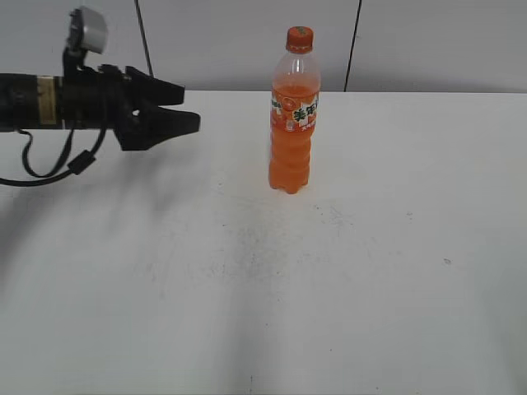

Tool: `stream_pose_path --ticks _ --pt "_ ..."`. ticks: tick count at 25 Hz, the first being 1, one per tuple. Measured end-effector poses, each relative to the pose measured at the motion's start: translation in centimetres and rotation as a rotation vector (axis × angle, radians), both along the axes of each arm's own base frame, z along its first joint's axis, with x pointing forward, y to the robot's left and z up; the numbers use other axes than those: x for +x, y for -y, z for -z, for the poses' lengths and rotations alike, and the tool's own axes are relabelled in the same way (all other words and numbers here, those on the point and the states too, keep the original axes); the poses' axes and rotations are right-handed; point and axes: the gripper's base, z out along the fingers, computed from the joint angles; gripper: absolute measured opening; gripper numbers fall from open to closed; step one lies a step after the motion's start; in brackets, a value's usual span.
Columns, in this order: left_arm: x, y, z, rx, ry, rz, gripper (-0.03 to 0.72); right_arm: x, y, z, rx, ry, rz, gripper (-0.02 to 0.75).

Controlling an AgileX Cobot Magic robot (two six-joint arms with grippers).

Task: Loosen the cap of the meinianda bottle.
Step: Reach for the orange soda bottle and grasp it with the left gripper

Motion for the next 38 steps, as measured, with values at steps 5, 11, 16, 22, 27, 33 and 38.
stream_pose_path --ticks 5,11,16,22,27,33,38 --pt "1.6 3.4 2.2 -0.018 -0.045 0.051 0.55 0.0 0.0 0.0 0.001 0.0 0.001 0.524" --pt "2.3 6.2 3.7 0.007 -0.049 0.075 0.562 0.0 0.0 0.0 0.001 0.0 0.001 0.524" --pt "2.9 8.1 3.8 0.002 -0.039 0.058 0.563 0.0 0.0 0.0 0.001 0.0 0.001 0.524" --pt "3.3 9.5 5.0 0.011 -0.068 0.053 0.563 0.0 0.0 0.0 0.001 0.0 0.001 0.524" --pt "3.7 10.0 5.3 0.007 -0.067 0.042 0.563 0.0 0.0 0.0 0.001 0.0 0.001 0.524" --pt "3.4 10.7 5.4 0.012 -0.068 0.043 0.563 0.0 0.0 0.0 0.001 0.0 0.001 0.524" --pt "3.3 11.4 5.5 0.019 -0.069 0.036 0.563 0.0 0.0 0.0 0.001 0.0 0.001 0.524"
